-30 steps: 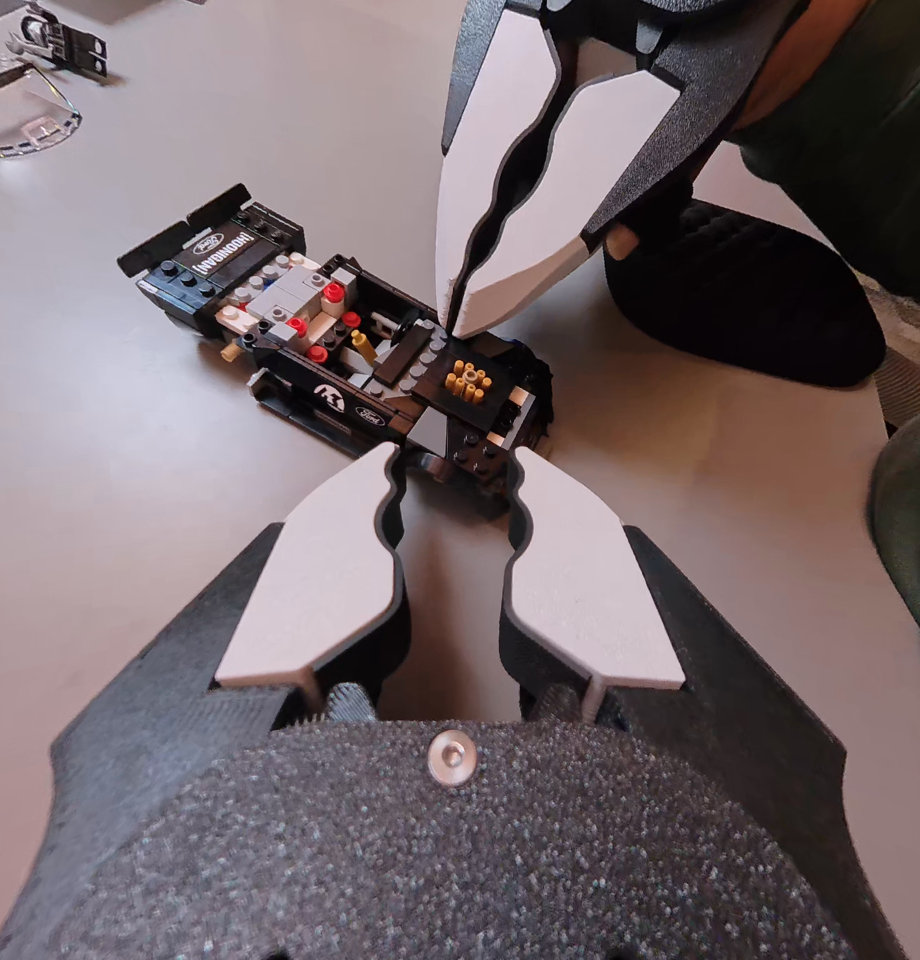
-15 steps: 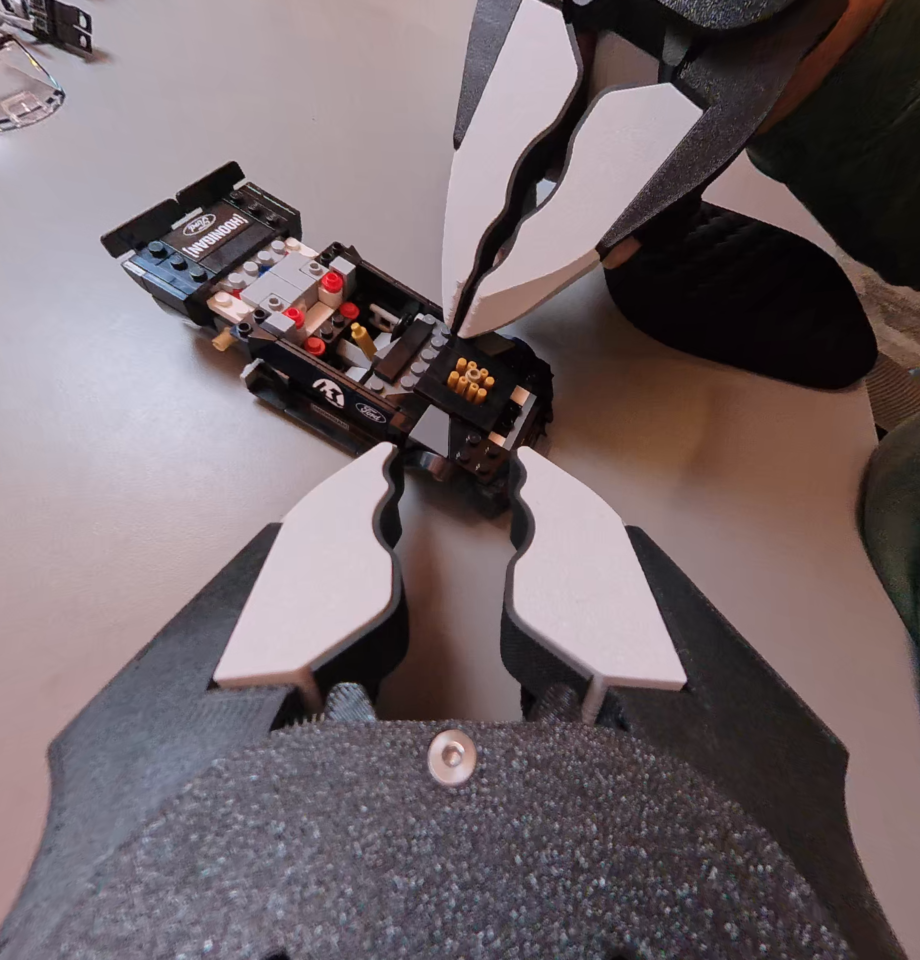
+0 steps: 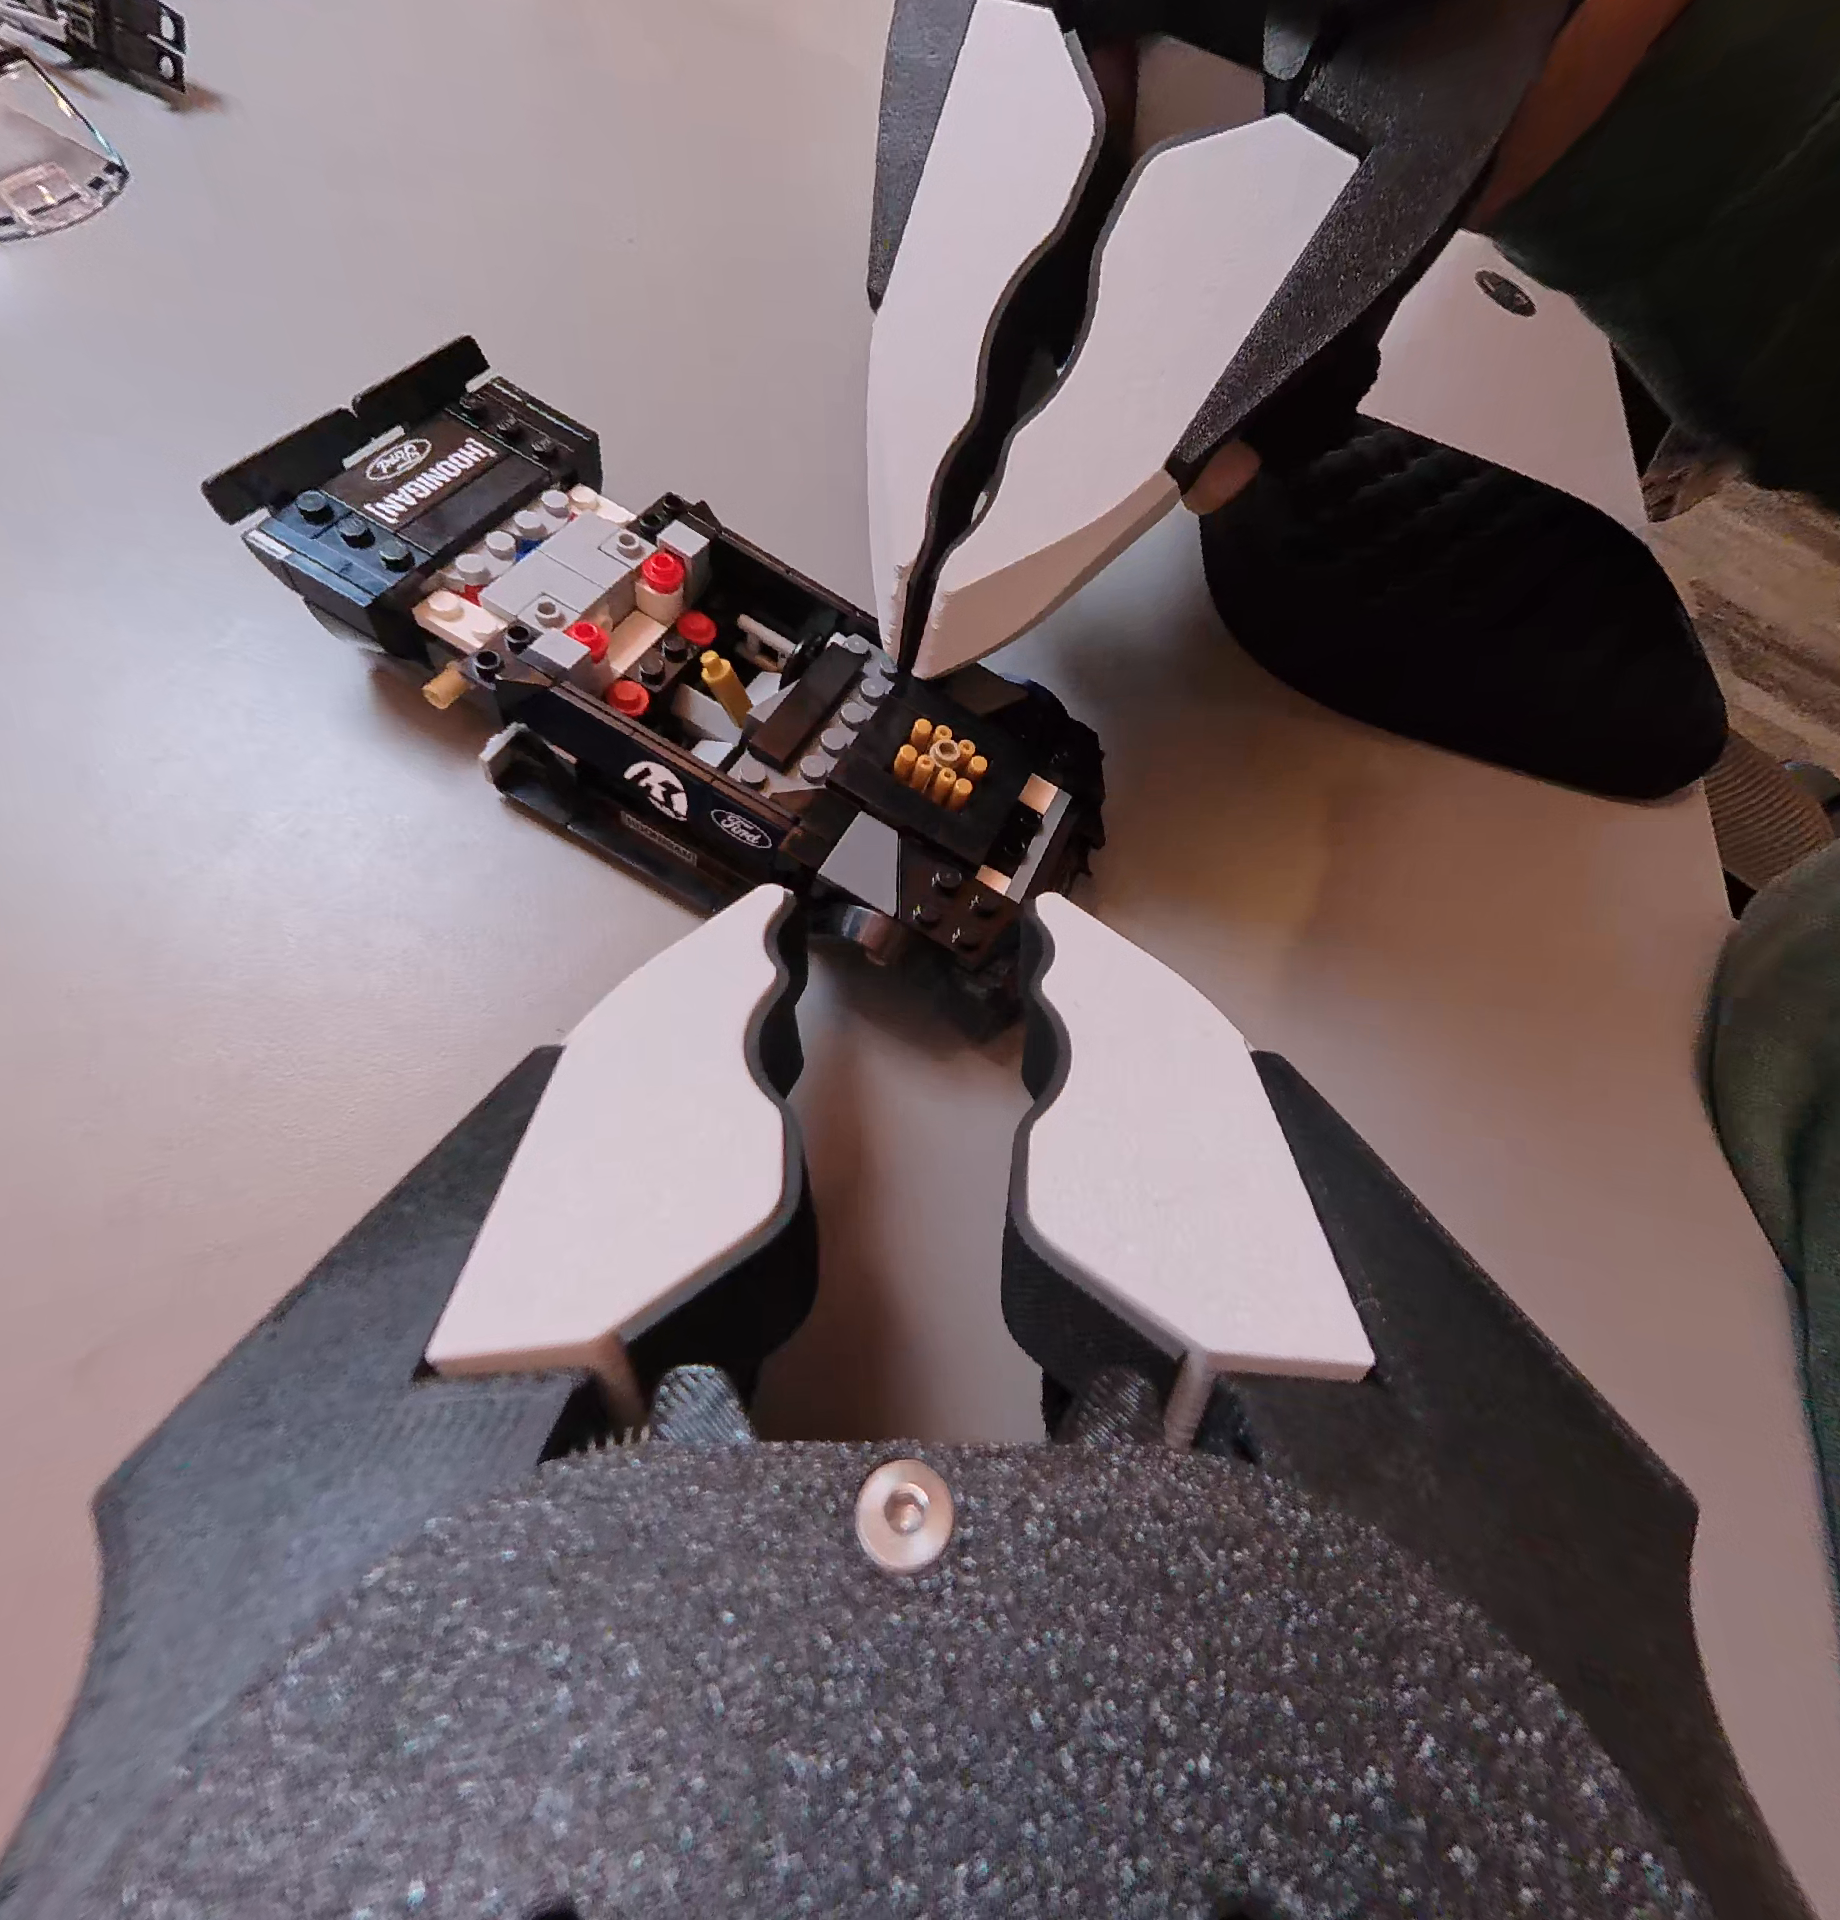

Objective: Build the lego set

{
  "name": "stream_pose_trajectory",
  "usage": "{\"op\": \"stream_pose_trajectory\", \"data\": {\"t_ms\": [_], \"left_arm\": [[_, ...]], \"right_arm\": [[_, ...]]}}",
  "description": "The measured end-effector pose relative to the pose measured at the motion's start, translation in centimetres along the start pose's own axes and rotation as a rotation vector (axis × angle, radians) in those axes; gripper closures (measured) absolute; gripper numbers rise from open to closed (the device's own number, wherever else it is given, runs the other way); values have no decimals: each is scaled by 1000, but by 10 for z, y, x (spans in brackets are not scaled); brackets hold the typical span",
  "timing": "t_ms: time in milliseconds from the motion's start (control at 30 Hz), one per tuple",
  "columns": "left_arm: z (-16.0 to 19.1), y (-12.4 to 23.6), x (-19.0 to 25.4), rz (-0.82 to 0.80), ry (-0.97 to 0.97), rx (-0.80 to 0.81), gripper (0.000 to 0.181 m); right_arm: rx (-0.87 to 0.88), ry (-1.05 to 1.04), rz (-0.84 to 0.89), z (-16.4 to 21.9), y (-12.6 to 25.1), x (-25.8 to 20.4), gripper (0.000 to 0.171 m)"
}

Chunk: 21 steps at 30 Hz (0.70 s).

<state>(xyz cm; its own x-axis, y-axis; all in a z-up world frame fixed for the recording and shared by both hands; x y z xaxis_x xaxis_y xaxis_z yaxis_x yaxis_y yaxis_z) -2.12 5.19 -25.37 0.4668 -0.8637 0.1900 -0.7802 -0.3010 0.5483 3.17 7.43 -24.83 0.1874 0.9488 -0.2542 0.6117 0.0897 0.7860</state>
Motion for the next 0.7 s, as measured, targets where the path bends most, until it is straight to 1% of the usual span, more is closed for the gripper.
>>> {"op": "stream_pose_trajectory", "data": {"t_ms": [233, 300, 433, 700], "left_arm": [[0, 0, 0, 6, 3, 1, 143], [0, 0, 1, 7, 2, 2, 143], [-1, 0, 1, 10, 6, 0, 143], [-1, 0, 1, 12, 6, -2, 143]], "right_arm": [[43, -12, 13, -2, 0, 0, 171], [80, -29, -3, -4, 1, -2, 171], [145, -25, 34, -9, 9, 1, 171], [122, -15, 41, -2, 5, -2, 171]]}}
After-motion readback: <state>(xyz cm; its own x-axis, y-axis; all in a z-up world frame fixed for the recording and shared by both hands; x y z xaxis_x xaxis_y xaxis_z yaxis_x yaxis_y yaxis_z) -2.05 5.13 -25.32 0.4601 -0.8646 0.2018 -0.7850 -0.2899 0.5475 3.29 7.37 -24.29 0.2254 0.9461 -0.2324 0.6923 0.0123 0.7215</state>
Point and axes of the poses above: each gripper's, where its closed fingertips meet, y back along the fingers, z out of its underside, x = y × z across the jaws, the point moved 1 cm from there along y, back along the fingers, and after that the axes turned 8 degrees about -z, right-handed, at the moved point
